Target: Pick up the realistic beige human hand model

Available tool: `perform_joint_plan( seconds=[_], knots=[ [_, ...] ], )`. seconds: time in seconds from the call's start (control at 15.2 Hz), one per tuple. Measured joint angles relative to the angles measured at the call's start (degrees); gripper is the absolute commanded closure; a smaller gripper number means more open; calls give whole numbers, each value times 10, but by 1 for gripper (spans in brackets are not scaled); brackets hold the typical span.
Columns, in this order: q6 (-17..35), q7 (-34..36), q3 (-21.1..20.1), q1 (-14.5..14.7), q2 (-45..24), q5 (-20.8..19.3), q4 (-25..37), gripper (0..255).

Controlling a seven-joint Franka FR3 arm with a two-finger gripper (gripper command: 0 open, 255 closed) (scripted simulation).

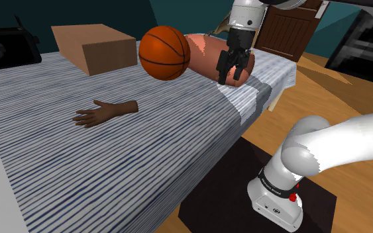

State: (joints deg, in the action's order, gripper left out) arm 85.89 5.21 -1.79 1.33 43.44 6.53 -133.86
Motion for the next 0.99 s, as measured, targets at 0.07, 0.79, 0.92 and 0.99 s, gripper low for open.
perform_joint_plan(
  seconds=[0.07, 0.79, 0.92, 0.99],
  knots=[
    [0, 0, 0, 0, 0, 0, 0, 0],
    [134, -112, -36, 62, -175, -8, 76, 0],
    [154, -128, -47, 74, -211, -10, 100, 0],
    [162, -138, -52, 79, -232, -12, 116, 0]
  ],
)
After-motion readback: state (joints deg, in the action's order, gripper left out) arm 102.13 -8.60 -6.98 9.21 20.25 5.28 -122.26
